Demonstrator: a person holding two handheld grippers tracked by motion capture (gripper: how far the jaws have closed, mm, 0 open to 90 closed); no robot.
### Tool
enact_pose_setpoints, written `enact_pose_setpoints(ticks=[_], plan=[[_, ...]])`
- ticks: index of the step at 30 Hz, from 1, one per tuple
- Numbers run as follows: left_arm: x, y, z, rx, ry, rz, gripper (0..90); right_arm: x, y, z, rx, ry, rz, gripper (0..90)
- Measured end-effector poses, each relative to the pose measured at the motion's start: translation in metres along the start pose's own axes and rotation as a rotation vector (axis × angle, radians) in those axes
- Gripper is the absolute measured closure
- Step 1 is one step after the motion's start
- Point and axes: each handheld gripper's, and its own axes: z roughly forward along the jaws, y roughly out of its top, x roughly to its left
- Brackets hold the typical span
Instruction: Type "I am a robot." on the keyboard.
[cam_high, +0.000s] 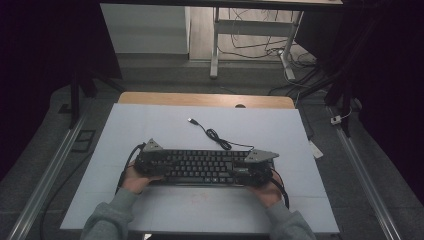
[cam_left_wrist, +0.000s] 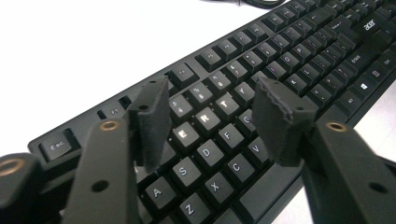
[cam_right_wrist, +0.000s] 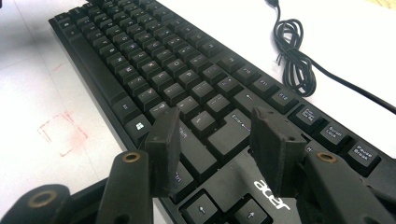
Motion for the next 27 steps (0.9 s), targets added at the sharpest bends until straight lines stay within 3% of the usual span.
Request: enact_pose_setpoints(ticks=[4, 13, 27], plan=[[-0.003, 0.001, 0.006, 0.009, -0.006, 0.01, 57.7, 0.0, 0.0, 0.0, 0.002, -0.001, -0.003, 53.1], [-0.006, 0.004, 0.016, 0.04, -0.027, 0.043, 87.5, 0.0, 0.0, 0.001, 0.009, -0.001, -0.007, 52.5], [-0.013, 0.006, 0.03, 0.057, -0.001, 0.052, 88.6, 0.0, 0.0, 0.001, 0.011, -0.003, -0.006, 52.2]])
